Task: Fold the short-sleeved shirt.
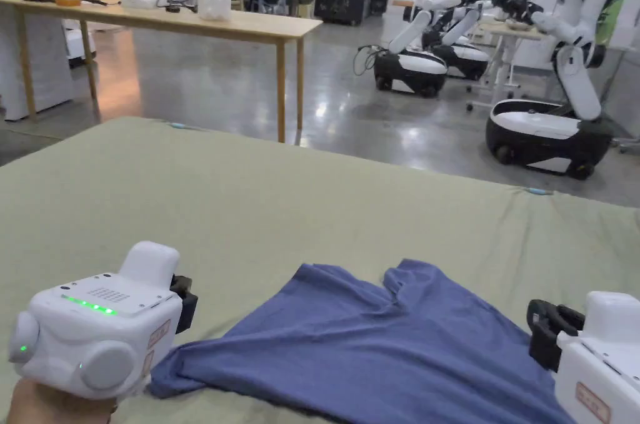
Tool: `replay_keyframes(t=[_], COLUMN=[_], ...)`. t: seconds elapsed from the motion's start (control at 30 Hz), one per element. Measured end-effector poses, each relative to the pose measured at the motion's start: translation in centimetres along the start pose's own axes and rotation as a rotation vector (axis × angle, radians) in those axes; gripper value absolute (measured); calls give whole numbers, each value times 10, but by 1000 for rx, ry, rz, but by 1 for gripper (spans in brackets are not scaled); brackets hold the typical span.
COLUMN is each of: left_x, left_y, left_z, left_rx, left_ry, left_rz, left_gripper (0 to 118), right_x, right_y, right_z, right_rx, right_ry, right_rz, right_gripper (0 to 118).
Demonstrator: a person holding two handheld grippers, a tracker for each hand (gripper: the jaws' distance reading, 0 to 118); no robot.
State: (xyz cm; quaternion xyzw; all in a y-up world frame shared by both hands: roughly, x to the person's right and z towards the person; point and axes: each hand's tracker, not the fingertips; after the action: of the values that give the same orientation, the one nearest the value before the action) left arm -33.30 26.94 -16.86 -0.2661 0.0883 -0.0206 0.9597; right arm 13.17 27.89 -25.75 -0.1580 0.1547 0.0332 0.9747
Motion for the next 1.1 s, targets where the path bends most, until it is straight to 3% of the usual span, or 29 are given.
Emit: replay_keyframes(t=[0.17,0.2,0.23,0.27,0.3,0.37,0.47,0.5,0.53,0.57,0.6,0.7,0.77,0.83,0.9,1.07,1.1], left_x=[-51,-48,-47,-46,-44,-52,-34,-33,-33,-35,-35,-34,-14,-9,-20,-2,0], left_y=[-25,-31,-37,-43,-50,-51,-71,-76,-79,-82,-80,-77,-64,-55,-50,-35,-33], left_z=[-31,-40,-48,-58,-68,-100,-111,-116,-121,-125,-127,-127,-105,-95,-104,-102,-103], left_rx=[-161,-204,-204,-220,-259,-293,-307,-324,-333,-342,-352,-351,-330,-312,-326,-317,-312], left_ry=[-96,-65,-54,-61,-81,-117,-115,-112,-110,-114,-121,-143,-129,-133,-152,-124,-116], left_rz=[132,120,91,76,80,144,113,109,113,120,129,128,90,91,114,62,58], left_gripper=[2,21,58,103,117,115,112,100,75,31,0,0,0,0,0,0,0], right_x=[-9,-10,-12,-13,-14,-12,-1,5,12,20,27,54,69,86,98,105,100], right_y=[-10,-12,-13,-14,-14,-13,-13,-13,-13,-14,-14,-15,-16,-22,-35,-52,-53], right_z=[-23,-29,-34,-38,-44,-54,-74,-81,-89,-102,-114,-166,-207,-253,-295,-358,-357], right_rx=[-55,-67,-74,-82,-94,-116,-155,-171,-193,-220,-239,-289,-370,-472,-568,-634,-671], right_ry=[23,27,28,30,34,35,17,9,-4,-11,-33,-75,-52,-56,-74,-135,-146], right_rz=[15,17,18,18,14,8,9,9,12,19,36,57,56,2,-30,6,2], right_gripper=[1,1,1,1,1,1,1,1,1,1,1,3,24,45,118,118,112])
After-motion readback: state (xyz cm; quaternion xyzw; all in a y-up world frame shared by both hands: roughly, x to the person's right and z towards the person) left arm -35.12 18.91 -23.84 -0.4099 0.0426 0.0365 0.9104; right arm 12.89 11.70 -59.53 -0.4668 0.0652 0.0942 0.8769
